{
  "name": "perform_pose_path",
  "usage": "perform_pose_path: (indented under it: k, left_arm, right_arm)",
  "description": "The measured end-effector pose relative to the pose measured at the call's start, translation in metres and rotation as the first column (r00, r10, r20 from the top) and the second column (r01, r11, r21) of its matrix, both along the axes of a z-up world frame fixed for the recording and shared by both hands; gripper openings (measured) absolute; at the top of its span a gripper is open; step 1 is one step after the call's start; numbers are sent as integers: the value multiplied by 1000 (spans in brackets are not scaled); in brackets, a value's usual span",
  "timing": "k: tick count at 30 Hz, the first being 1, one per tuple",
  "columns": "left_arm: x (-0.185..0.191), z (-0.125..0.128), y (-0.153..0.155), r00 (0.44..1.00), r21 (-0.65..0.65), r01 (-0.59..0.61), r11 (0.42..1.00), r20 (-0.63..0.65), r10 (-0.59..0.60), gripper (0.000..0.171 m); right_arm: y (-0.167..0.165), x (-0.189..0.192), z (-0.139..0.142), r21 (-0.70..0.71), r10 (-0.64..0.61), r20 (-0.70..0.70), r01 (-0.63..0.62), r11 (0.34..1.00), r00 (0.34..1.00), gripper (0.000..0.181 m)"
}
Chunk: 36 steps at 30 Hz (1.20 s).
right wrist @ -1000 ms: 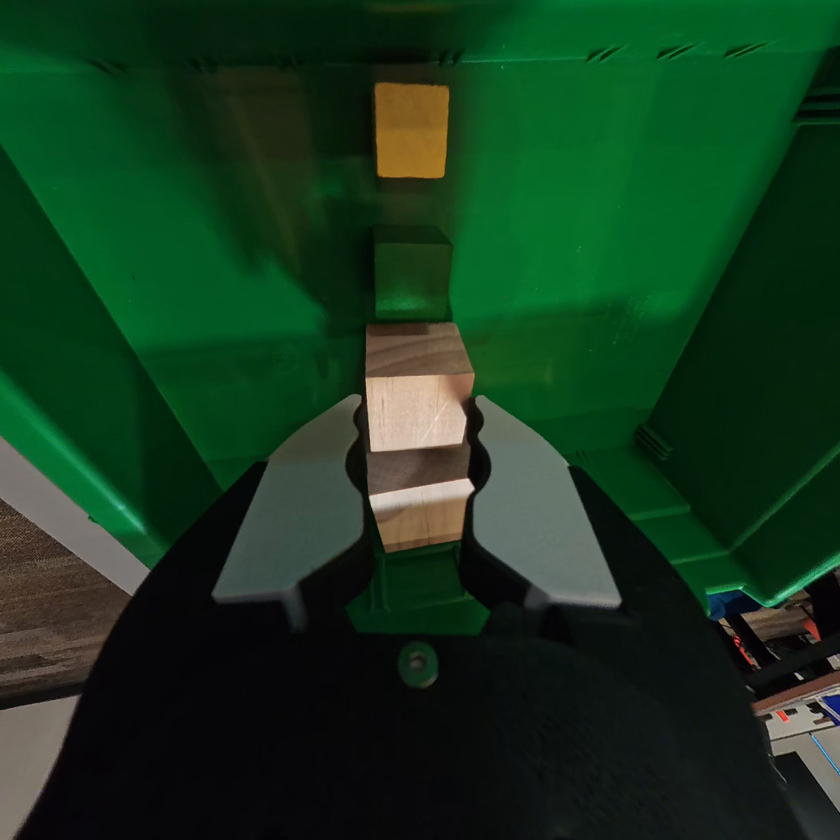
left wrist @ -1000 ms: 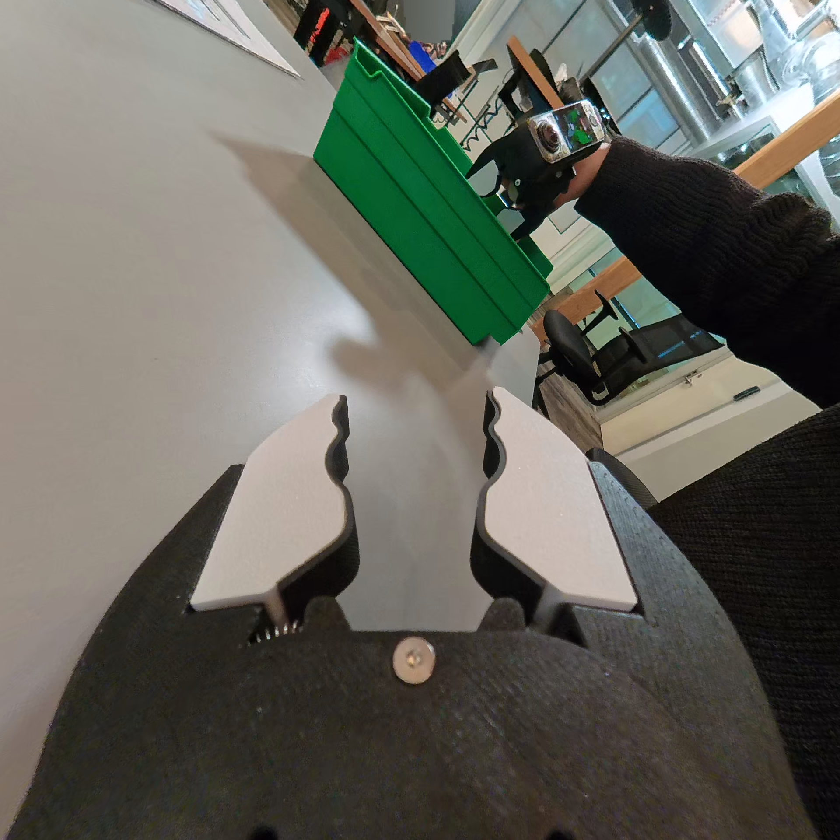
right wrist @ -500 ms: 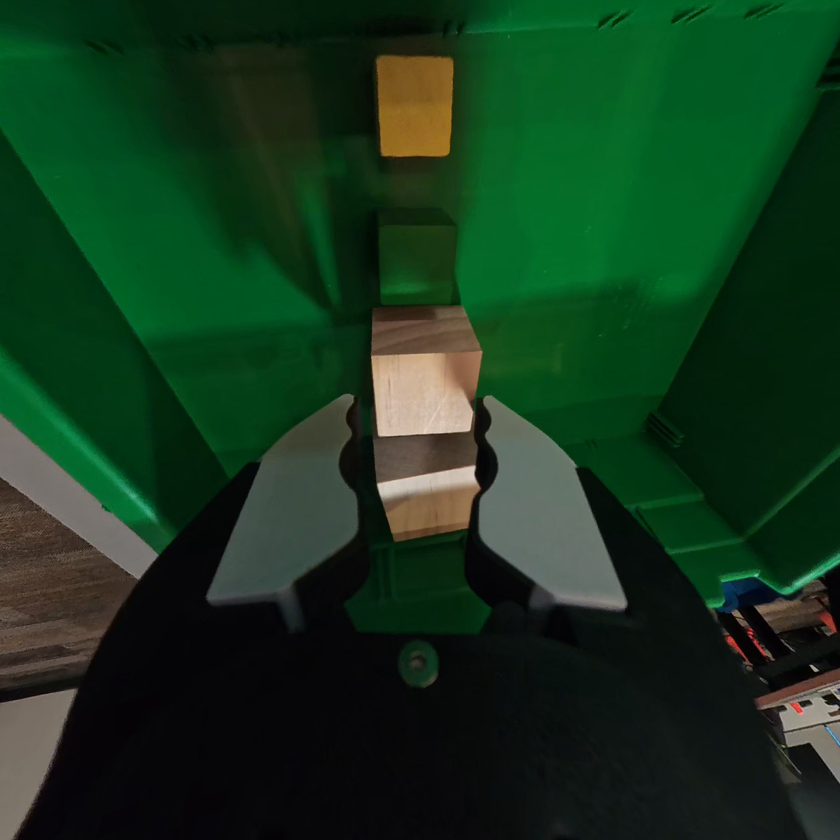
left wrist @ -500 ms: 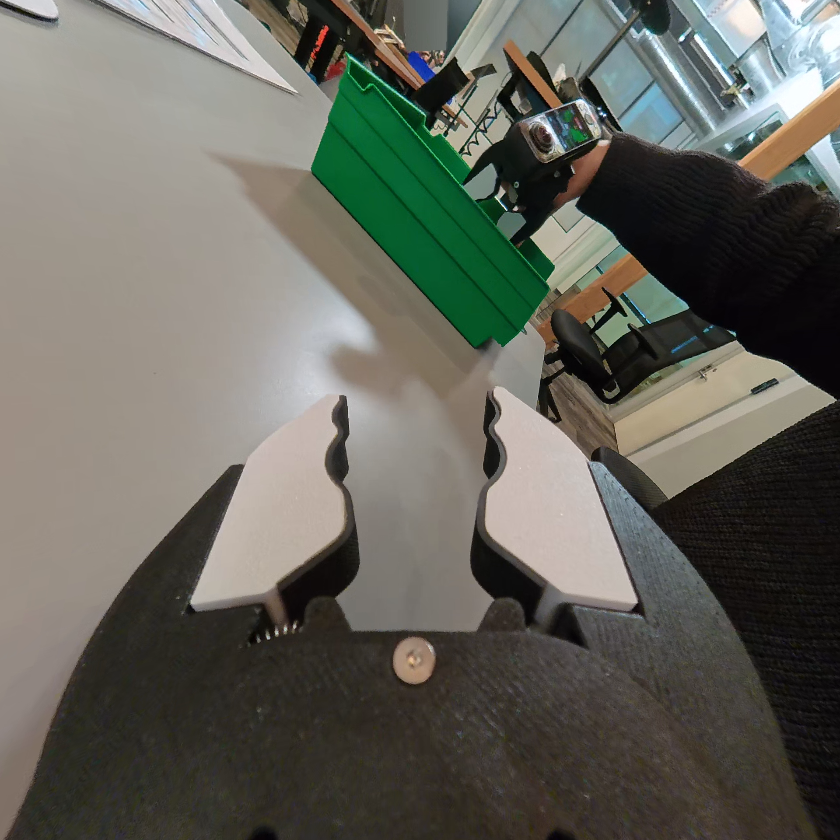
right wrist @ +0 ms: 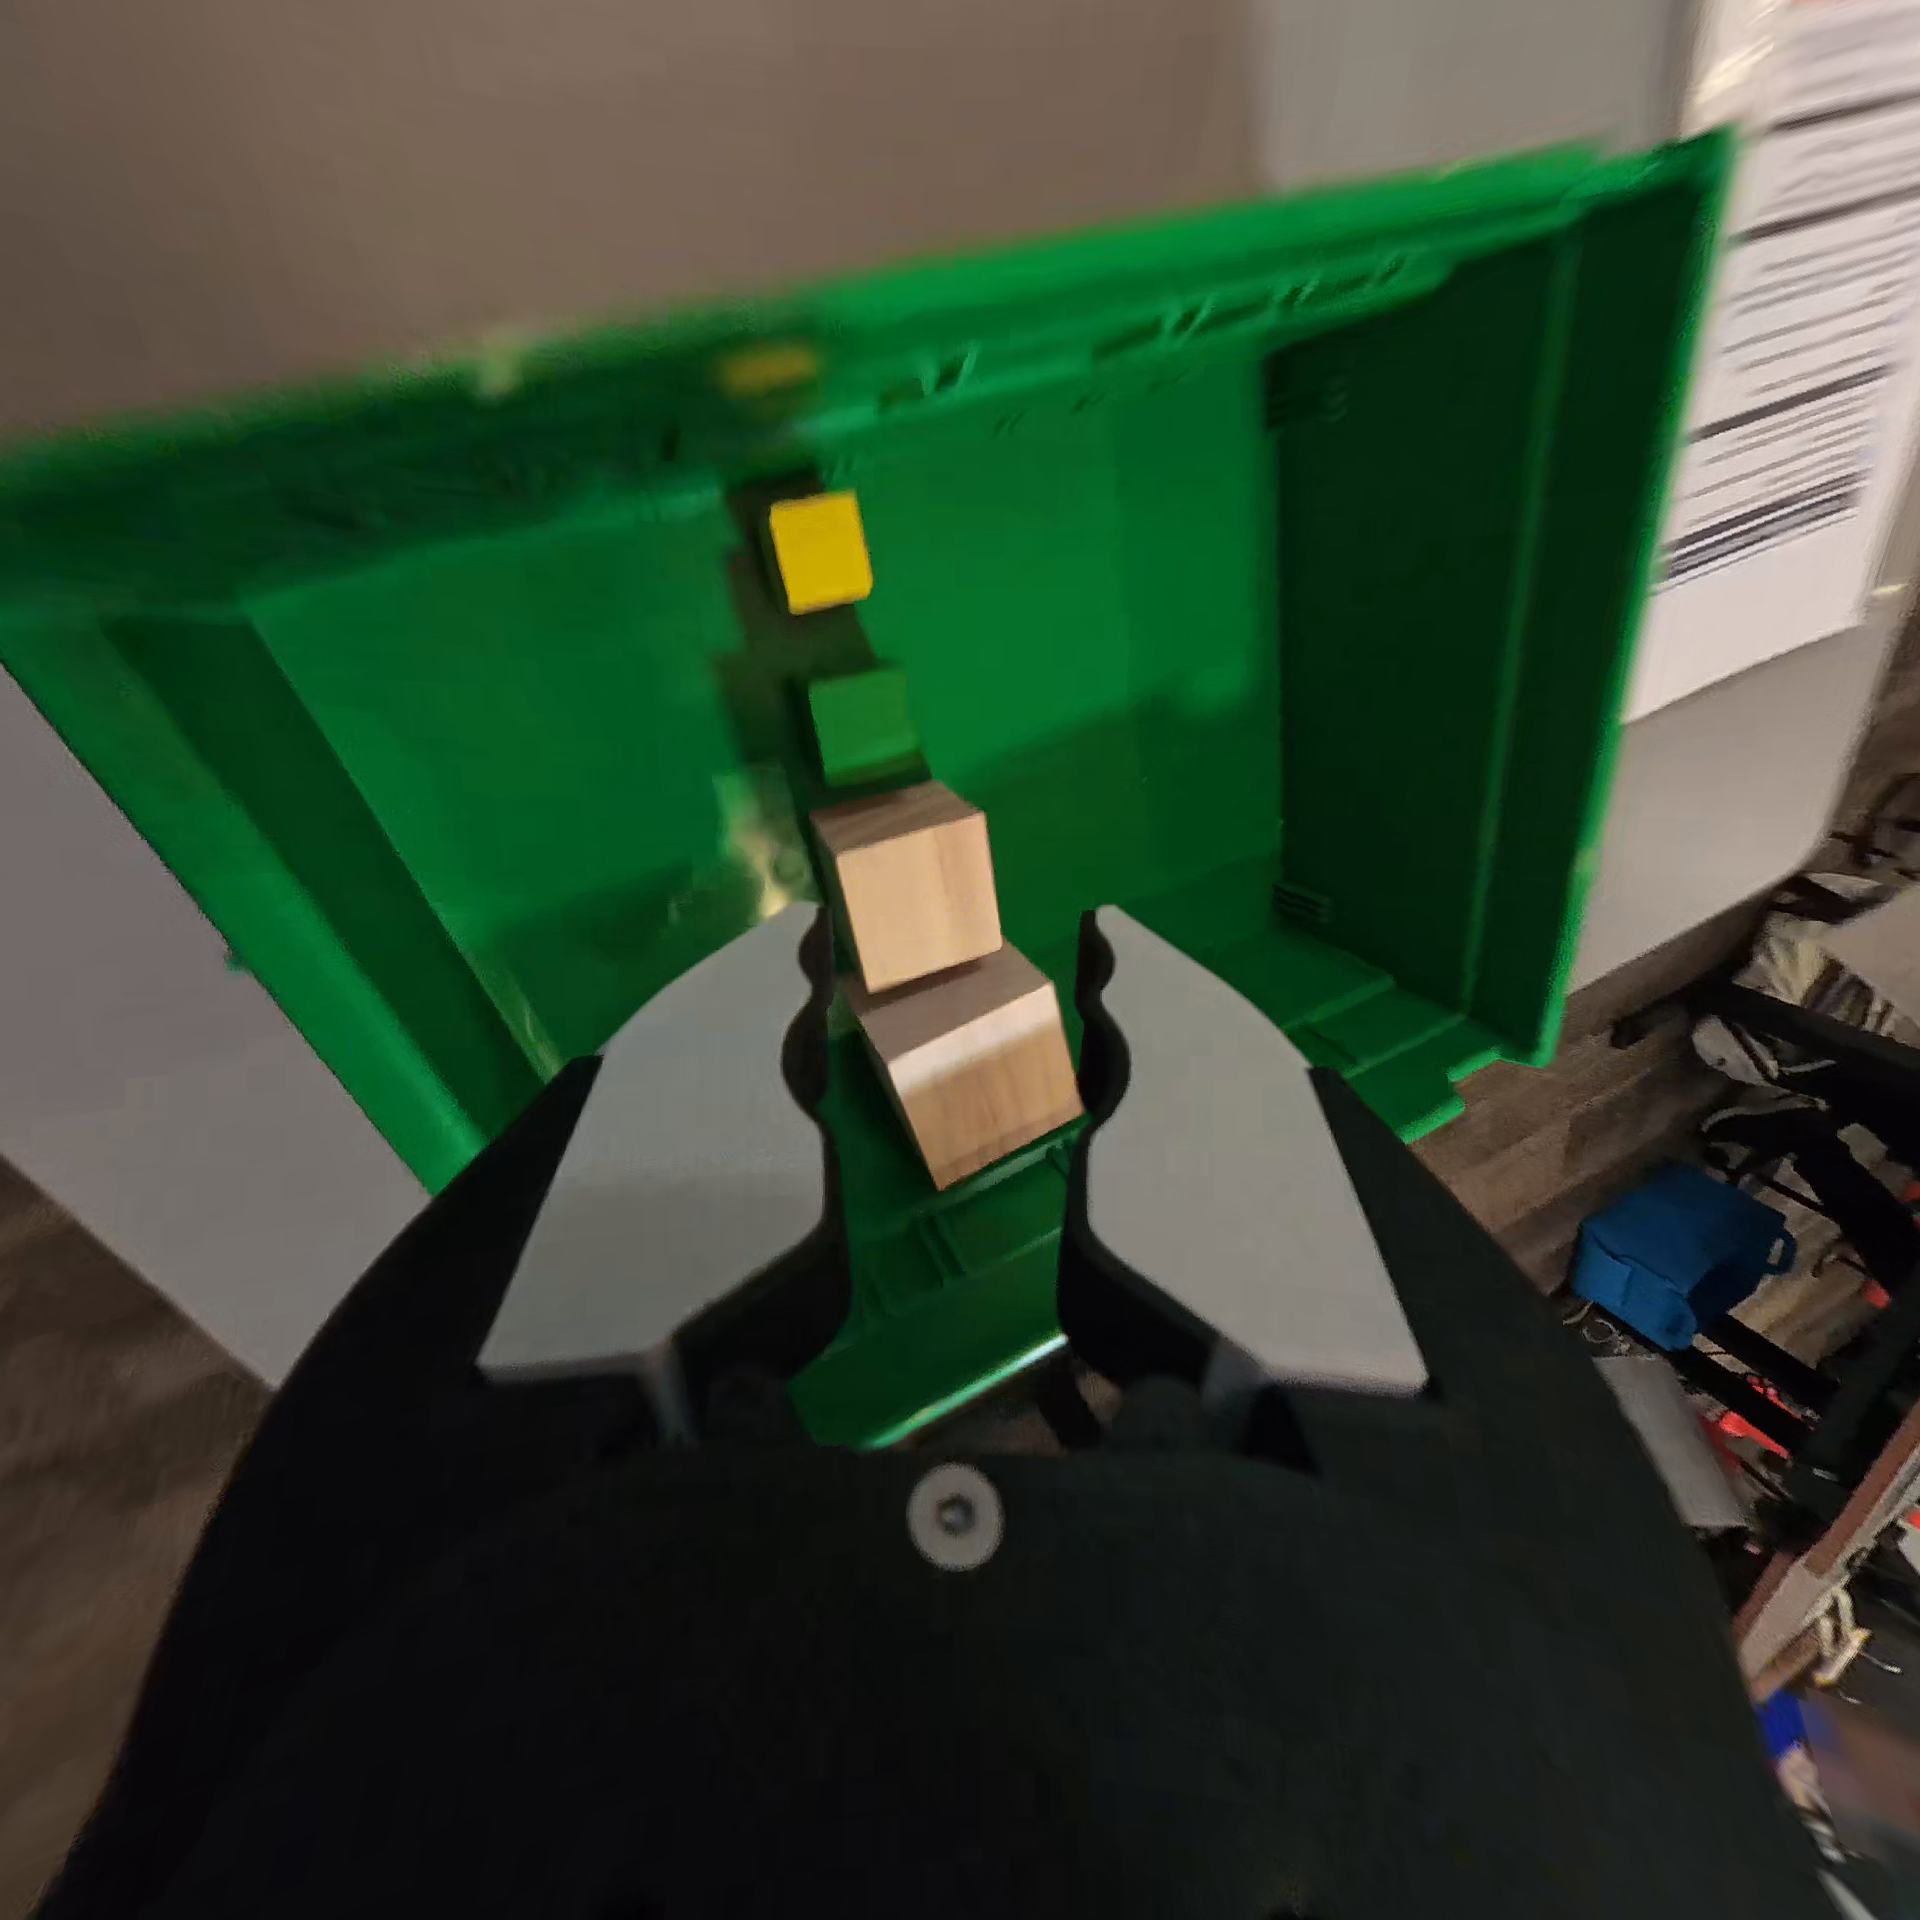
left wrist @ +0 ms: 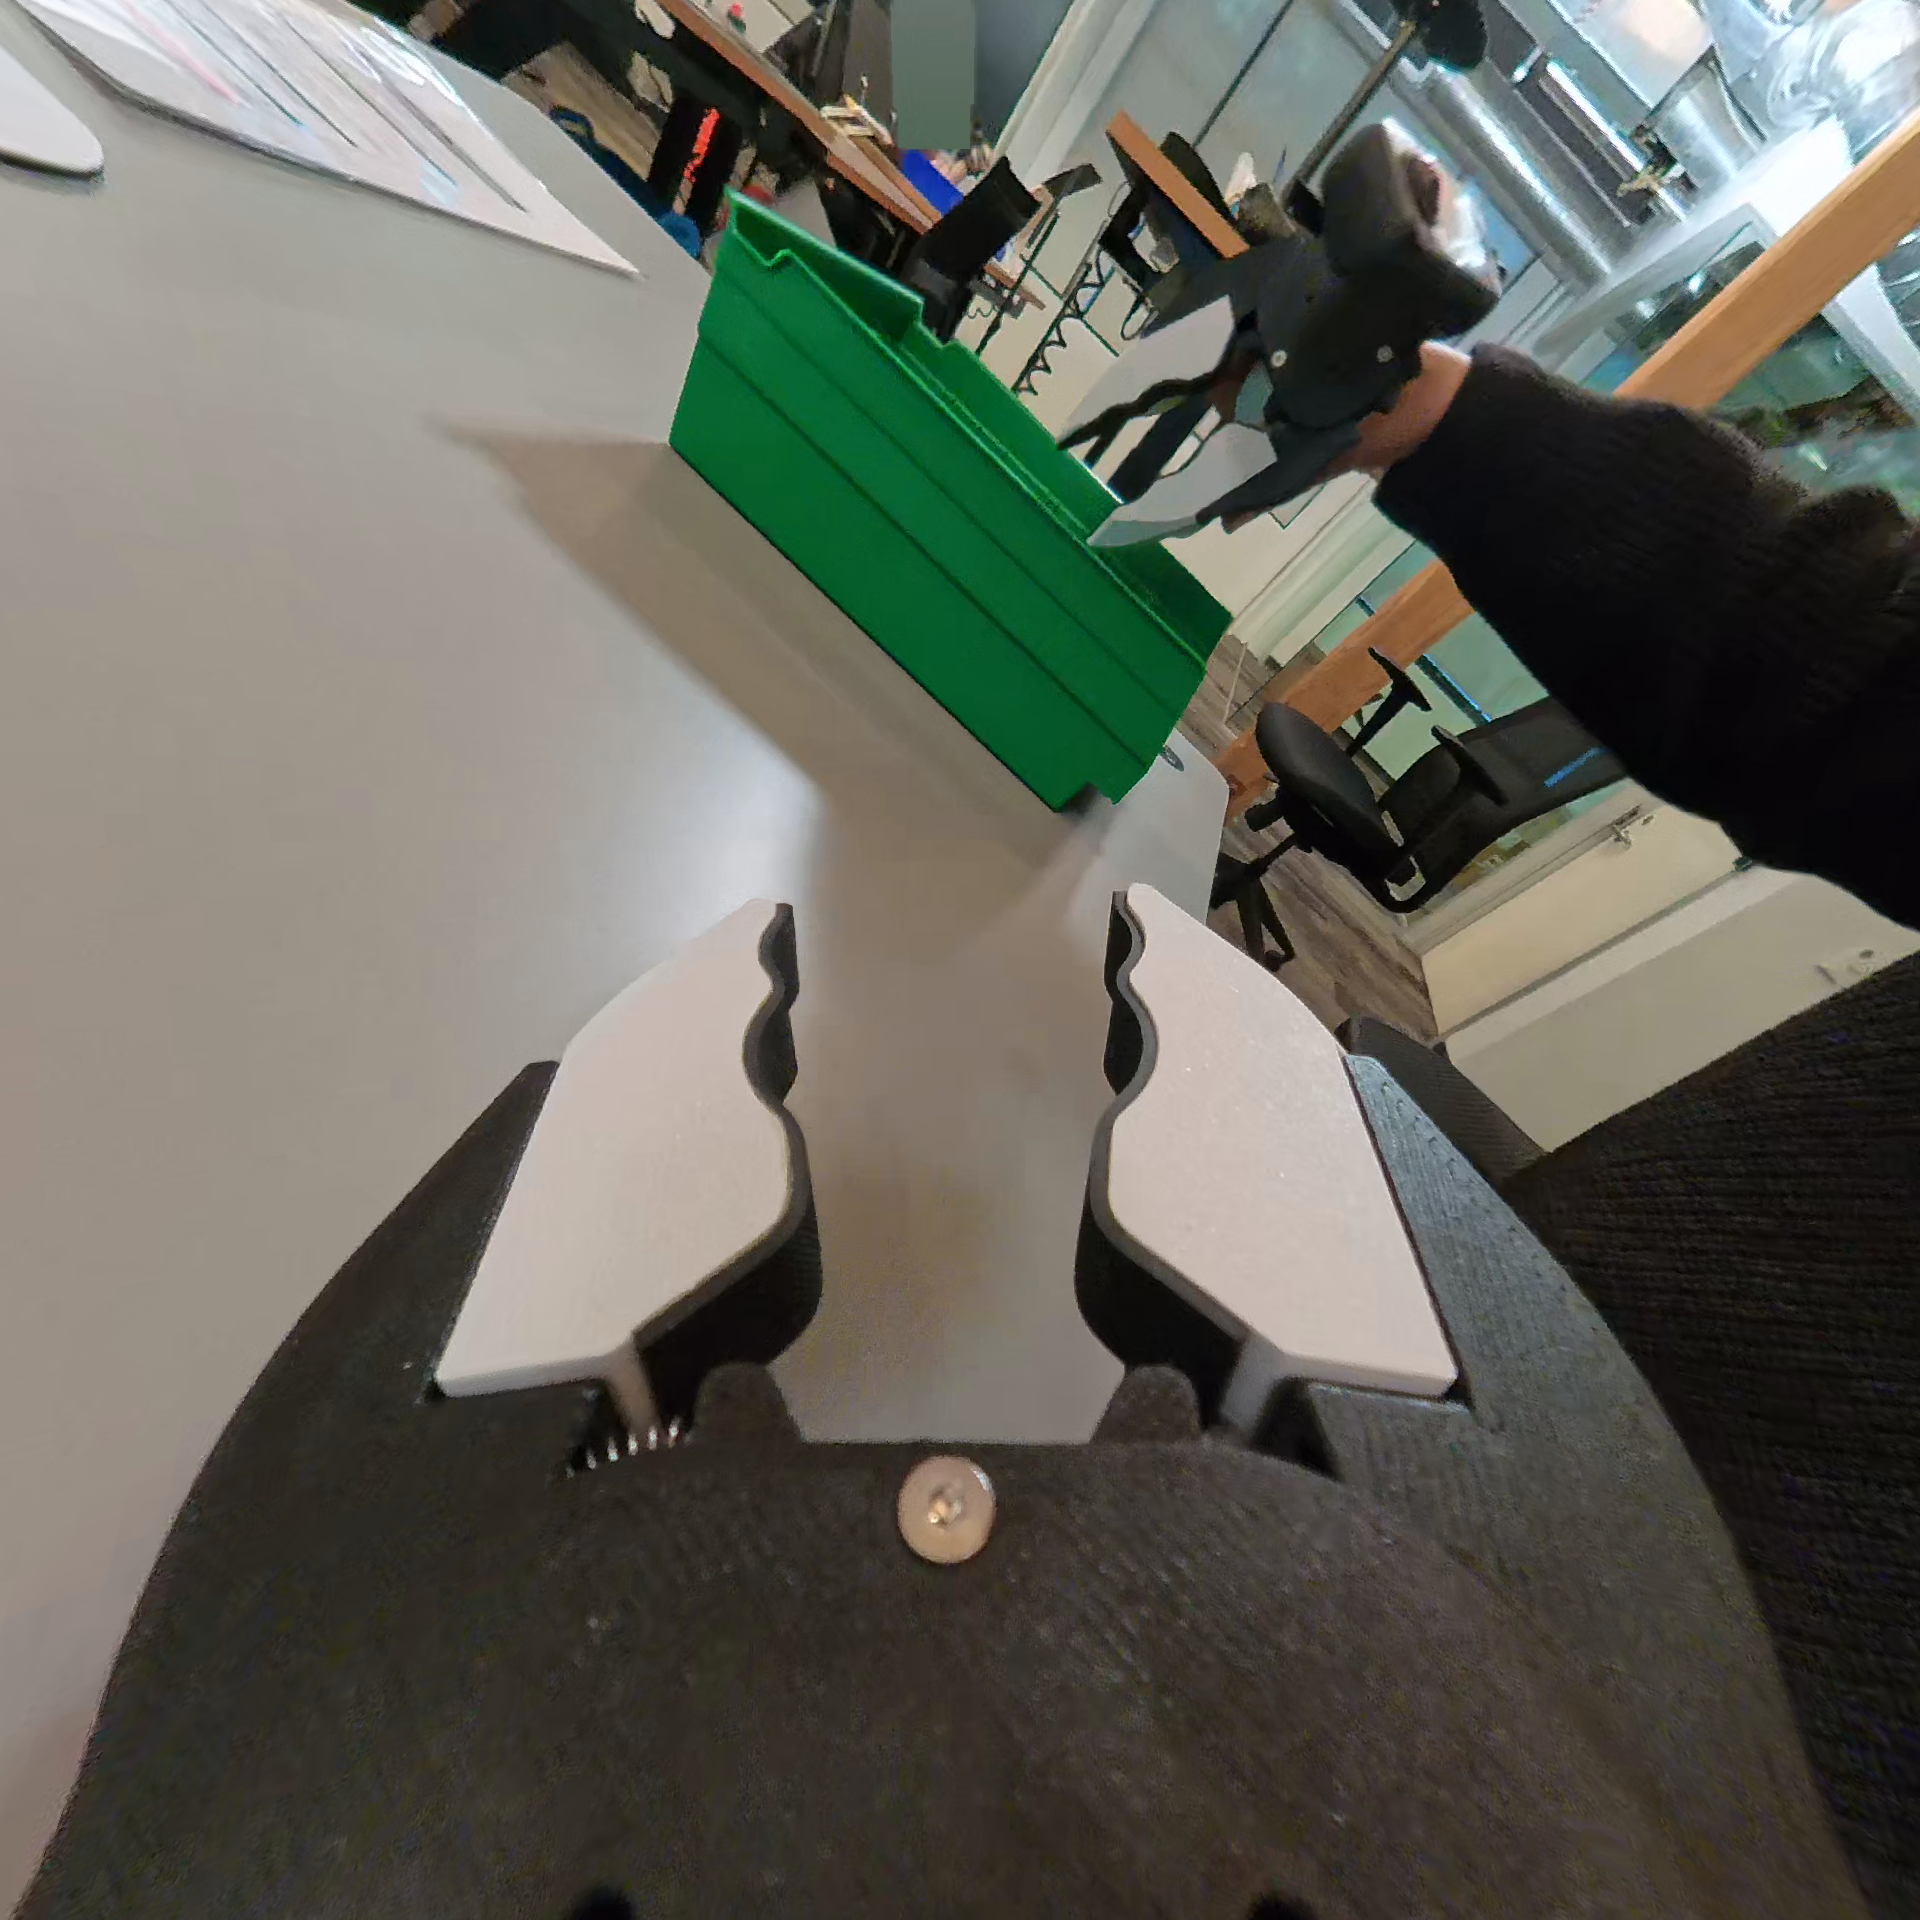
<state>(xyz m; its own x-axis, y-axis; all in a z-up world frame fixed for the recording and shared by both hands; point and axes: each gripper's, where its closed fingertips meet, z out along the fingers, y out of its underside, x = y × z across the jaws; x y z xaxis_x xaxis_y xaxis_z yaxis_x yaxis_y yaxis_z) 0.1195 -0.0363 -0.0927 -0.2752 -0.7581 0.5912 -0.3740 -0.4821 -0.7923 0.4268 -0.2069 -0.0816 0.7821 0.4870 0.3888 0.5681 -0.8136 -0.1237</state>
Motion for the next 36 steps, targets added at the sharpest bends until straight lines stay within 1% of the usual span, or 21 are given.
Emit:
perform_pose_path:
  k: [2, 4, 7, 10, 11, 12, 13, 14, 16, 18, 20, 21, 22, 24, 26, 27, 28, 30, 31, 32, 36]
  left_arm:
    - [-2, 6, 0, 1000, 16, -8, 1000, 15, 8, 58]
    - [-3, 12, 1, 999, 32, -21, 999, 31, 20, 58]
    - [-5, 20, 0, 998, 54, -36, 998, 54, 33, 58]
    - [-6, 25, -1, 996, 93, -56, 994, 68, 49, 58]
    - [-7, 25, -1, 996, 113, -61, 992, 68, 53, 58]
    - [-7, 24, -1, 996, 141, -71, 988, 64, 62, 57]
    - [-6, 22, 1, 995, 178, -90, 980, 62, 80, 57]
    - [-6, 19, 7, 991, 224, -128, 966, 59, 118, 52]
    - [-6, 19, 22, 974, 314, -228, 922, 87, 211, 48]
    - [-10, 18, 34, 955, 386, -297, 873, 108, 277, 49]
    - [-15, 18, 38, 947, 401, -322, 858, 113, 302, 50]
    - [-18, 18, 37, 943, 389, -331, 860, 112, 312, 51]
    - [-20, 18, 36, 941, 374, -338, 864, 107, 322, 53]
    - [-23, 14, 32, 940, 355, -336, 872, 73, 333, 65]
    - [-26, 6, 26, 943, 359, -317, 878, 23, 331, 75]
    - [-29, 3, 26, 940, 370, -321, 872, 11, 341, 79]
    - [-32, 0, 25, 937, 385, -326, 863, 9, 350, 81]
    - [-36, -3, 25, 932, 417, -329, 847, 1, 362, 85]
    - [-38, -5, 26, 931, 437, -325, 839, -9, 366, 87]
    - [-39, -7, 27, 928, 456, -324, 829, -17, 372, 90]
    - [-37, -11, 32, 929, 515, -306, 801, -23, 370, 95]
  right_arm:
    - [17, -13, 20, 166, -35, 19, 32, 986, 999, 45]
    - [37, -34, 44, 354, -87, -6, 84, 931, 996, 45]
    - [63, -83, 80, 601, -114, -135, 173, 780, 984, 47]
    - [85, -136, 97, 734, -85, -318, 302, 609, 944, 50]
    - [94, -152, 93, 738, -78, -402, 373, 562, 913, 54]
    - [105, -169, 83, 714, -69, -495, 450, 536, 866, 60]
    - [116, -187, 68, 676, -60, -570, 510, 533, 819, 65]
    - [127, -200, 55, 646, -72, -626, 568, 510, 776, 63]
    - [147, -224, 36, 608, -62, -705, 647, 459, 706, 59]
    - [159, -242, 24, 596, -53, -735, 681, 426, 676, 55]
    - [163, -259, 19, 583, -47, -739, 674, 454, 672, 58]
    - [162, -261, 21, 583, -51, -742, 681, 443, 669, 59]
    - [161, -258, 26, 576, -55, -762, 713, 399, 646, 59]
    - [156, -261, 35, 523, -7, -833, 792, 316, 553, 61]
    - [152, -271, 32, 468, 37, -875, 824, 320, 482, 68]
    - [150, -273, 26, 468, 28, -874, 822, 324, 486, 70]
    - [148, -272, 19, 485, 6, -859, 809, 331, 513, 72]
    - [147, -270, 2, 513, -68, -813, 767, 386, 578, 82]
    - [146, -269, -5, 515, -99, -795, 751, 413, 599, 85]
    - [146, -268, -8, 517, -109, -787, 747, 418, 607, 85]
    - [150, -277, -2, 468, -28, -851, 781, 413, 524, 90]
